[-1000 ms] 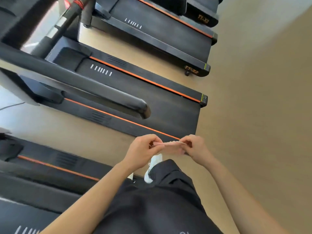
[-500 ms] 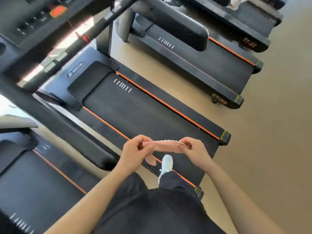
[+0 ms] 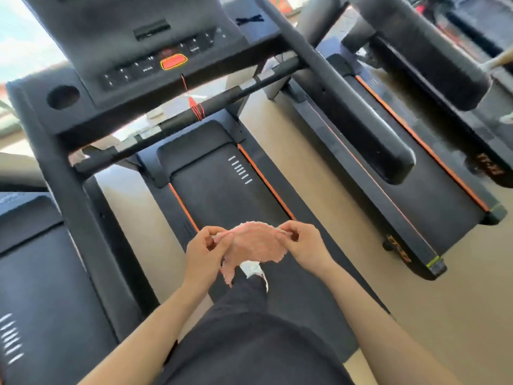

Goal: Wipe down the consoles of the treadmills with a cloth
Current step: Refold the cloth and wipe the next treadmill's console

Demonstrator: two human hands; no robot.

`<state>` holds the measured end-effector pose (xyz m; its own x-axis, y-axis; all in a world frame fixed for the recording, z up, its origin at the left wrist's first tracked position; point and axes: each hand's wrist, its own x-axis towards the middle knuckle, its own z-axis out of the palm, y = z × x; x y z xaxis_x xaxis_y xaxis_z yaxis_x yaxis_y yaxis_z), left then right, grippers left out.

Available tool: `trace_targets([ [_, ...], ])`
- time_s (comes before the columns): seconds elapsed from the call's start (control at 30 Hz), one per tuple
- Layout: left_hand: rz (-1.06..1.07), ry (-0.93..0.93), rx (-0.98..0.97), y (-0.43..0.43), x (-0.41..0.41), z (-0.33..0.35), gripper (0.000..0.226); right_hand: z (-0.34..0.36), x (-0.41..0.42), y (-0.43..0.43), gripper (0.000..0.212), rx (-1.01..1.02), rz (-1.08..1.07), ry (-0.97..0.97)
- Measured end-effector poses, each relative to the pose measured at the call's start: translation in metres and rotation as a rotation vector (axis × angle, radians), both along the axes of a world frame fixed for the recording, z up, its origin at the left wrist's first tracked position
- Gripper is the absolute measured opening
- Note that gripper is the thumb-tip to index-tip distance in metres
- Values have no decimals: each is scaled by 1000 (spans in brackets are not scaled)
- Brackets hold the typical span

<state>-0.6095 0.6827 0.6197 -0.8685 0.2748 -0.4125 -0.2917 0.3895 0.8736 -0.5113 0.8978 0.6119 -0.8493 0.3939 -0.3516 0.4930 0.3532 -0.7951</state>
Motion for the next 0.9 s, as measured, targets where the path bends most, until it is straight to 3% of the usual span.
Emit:
trace_targets([
  [0.23,255,74,46,26,-118,-1,6,18,-161,29,9,-64,222,48],
  [0.37,431,142,36,22,-175,15,8,48,-249,25,34,-33,358,131],
  [0.53,610,243,30,13,-238,38,10,76,-356,15,9,3,477,237],
  [0.9,882,493,-82,-9,-379,97,7,128,-557,-30,12,-127,526,505],
])
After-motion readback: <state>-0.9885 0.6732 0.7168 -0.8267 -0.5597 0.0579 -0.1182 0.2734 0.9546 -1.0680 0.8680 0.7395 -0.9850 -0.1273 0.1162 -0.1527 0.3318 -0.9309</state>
